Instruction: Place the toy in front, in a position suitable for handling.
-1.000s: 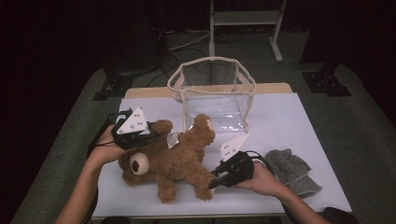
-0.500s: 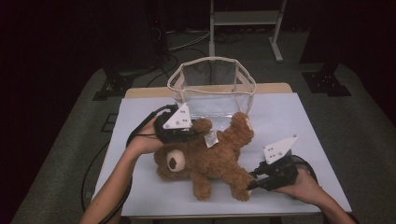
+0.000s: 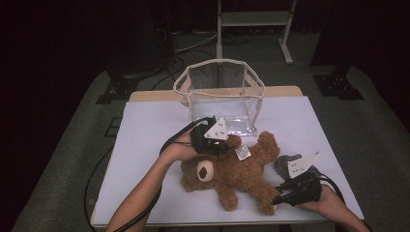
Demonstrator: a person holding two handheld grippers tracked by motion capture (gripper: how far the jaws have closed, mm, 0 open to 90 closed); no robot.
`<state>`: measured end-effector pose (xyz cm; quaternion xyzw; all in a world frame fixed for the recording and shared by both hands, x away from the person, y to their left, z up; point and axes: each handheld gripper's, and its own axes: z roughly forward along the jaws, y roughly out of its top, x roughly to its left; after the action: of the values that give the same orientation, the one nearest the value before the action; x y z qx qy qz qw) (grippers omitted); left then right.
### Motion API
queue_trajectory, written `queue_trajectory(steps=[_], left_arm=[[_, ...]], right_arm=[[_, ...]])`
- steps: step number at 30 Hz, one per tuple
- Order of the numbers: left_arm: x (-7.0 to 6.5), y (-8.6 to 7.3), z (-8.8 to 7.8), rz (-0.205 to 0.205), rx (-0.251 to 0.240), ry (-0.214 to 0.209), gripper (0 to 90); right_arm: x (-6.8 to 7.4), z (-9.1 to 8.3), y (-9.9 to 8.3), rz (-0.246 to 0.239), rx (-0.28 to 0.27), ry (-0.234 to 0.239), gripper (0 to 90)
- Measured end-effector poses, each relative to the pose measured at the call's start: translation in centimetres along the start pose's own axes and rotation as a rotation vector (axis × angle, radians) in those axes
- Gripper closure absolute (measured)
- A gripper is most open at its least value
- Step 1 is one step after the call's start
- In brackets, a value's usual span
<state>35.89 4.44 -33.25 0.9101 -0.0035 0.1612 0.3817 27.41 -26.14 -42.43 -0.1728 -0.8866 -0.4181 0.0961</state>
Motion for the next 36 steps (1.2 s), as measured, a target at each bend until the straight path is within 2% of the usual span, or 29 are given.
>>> queue_trajectory(steps=[5,8,10,14,19,21,23,27,31,36], left_arm=[[-0.1,-0.2,-0.5,0.012,-0.011,0.009,58.3],[-0.2,-0.6,-1.5,0.005,-0.051,0.015,48.0],[-0.3,-0.9,-2.3,-0.003,-0.064,0.024,42.8],[-0.8,-1.9,-3.5,-0.006,-0.078,0.028,38.0],[-1.8,-3.8,-4.4,-0.019,-0.070,0.031,29.9],[-2.2,-4.7,-4.5,-0.029,-0.071,0.032,26.9],[-2.6,-5.5,-4.7,-0.041,-0.063,0.033,23.5],[-3.4,-6.8,-5.3,-0.059,-0.063,0.040,19.3],[-3.8,-7.7,-5.9,-0.060,-0.040,0.056,15.8],[-4.0,-8.7,-5.6,-0.058,-0.009,0.078,12.9]], right_arm=[[0.0,-0.1,-0.3,0.018,0.017,-0.014,52.8],[0.2,-0.6,-0.4,0.021,0.026,-0.031,44.7],[0.3,-1.2,-0.4,0.020,0.017,-0.045,43.4],[0.1,-3.2,-0.7,0.036,-0.024,-0.112,39.0],[-0.6,-5.5,-1.1,0.051,-0.053,-0.249,34.9],[-1.1,-6.0,-1.3,0.060,-0.048,-0.294,33.5],[-1.6,-6.1,-1.5,0.060,-0.019,-0.350,32.5],[-2.9,-6.1,-2.3,0.085,-0.008,-0.395,32.5],[-3.9,-5.8,-3.0,0.102,0.009,-0.435,32.5],[-5.2,-5.1,-3.8,0.123,0.046,-0.462,34.6]])
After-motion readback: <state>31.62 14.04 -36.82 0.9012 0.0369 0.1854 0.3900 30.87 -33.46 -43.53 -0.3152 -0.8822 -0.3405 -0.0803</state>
